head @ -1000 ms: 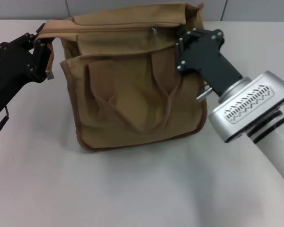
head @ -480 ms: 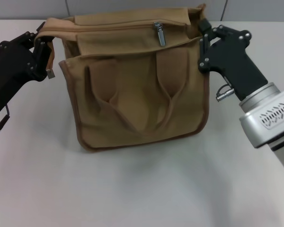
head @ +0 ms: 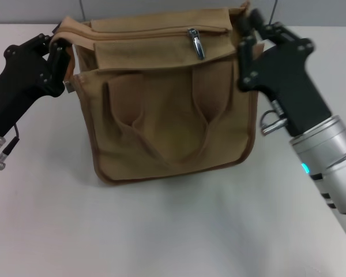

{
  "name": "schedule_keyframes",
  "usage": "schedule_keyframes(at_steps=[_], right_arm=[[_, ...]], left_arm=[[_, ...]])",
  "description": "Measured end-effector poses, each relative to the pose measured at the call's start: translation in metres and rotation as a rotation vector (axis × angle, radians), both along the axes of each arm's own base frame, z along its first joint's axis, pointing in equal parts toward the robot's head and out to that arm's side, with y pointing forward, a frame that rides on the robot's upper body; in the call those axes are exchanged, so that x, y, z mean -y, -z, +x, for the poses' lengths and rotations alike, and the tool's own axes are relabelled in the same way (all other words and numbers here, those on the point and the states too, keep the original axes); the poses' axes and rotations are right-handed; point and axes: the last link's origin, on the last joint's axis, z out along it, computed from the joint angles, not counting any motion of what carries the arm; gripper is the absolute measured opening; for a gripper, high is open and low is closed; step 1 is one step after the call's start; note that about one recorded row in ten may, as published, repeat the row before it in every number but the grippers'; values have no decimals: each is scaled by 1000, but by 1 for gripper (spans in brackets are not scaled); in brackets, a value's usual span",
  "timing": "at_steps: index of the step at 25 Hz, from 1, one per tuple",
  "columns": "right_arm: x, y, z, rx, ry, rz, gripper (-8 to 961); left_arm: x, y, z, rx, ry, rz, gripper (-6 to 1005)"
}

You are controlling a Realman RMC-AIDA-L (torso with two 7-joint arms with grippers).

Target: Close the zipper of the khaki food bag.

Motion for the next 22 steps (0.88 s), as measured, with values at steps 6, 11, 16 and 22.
schedule_keyframes(at_steps=[6,11,16,22], right_arm=[[1,1,-6,-129,-98,-303,219],[-16,-35,10,-239,-164,-671,282],[-32,-71,20,-281,-203,-915,288],[-67,-105,22,-221,-43,-1134,290]], left_arm=[[-1,1,2,-2,9,-6,23],[-1,1,2,-2,10,-6,23],[-2,2,4,3,13,-12,23],[-5,5,9,0,33,-27,23]])
